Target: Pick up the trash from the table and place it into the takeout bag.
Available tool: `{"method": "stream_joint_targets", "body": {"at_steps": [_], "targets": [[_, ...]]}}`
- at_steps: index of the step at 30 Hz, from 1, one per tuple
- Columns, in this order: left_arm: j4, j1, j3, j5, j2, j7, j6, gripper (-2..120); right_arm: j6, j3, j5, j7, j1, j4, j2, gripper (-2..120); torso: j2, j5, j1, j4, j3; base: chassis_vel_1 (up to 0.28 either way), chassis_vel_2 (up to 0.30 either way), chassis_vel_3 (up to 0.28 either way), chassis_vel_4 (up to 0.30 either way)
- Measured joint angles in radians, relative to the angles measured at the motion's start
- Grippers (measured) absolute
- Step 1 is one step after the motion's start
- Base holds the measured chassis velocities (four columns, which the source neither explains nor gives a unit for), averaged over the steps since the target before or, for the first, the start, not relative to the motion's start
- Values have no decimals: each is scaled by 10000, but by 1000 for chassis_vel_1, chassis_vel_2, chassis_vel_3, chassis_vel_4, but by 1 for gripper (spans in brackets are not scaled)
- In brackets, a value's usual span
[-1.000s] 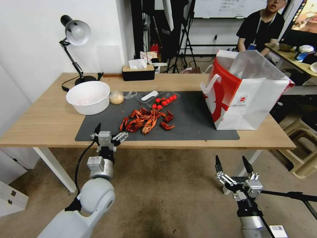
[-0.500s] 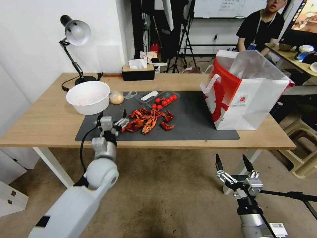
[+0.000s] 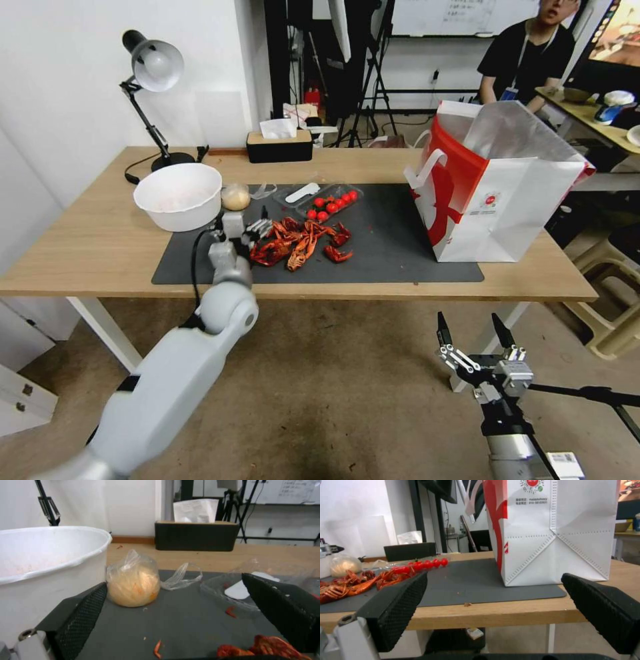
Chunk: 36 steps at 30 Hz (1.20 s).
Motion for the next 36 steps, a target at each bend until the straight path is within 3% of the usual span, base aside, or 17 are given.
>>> {"method": "stream_joint_targets", "body": {"at_steps": [6, 14, 20, 28, 36], "targets": [[1002, -1625, 799, -901, -451, -845, 1084, 100, 37, 74, 5, 5, -64, 12, 16, 100, 0, -1, 0, -3, 0, 0, 0, 0, 0], [2146, -2784, 1349, -1078, -905, -1549, 1653, 100, 57, 119, 48, 15, -63, 0, 16, 100, 0, -5, 0, 1, -1, 0, 0, 0, 0], [3477, -3906, 1609, -1321, -1454, -2220, 2282, 100, 72, 182, 134, 20, -65, -68, -24, 100, 0, -3, 0, 0, -1, 0, 0, 0, 0], [4635, -4753, 1682, -1741, -1901, -2521, 2584, 100, 89, 183, 169, 23, -45, -128, -26, 100, 0, -1, 0, 0, -1, 0, 0, 0, 0], [5204, -5112, 1673, -1840, -2072, -2590, 2734, 100, 101, 190, 196, 22, -53, -144, -50, 100, 0, -2, 0, -1, -1, 0, 0, 0, 0]]}}
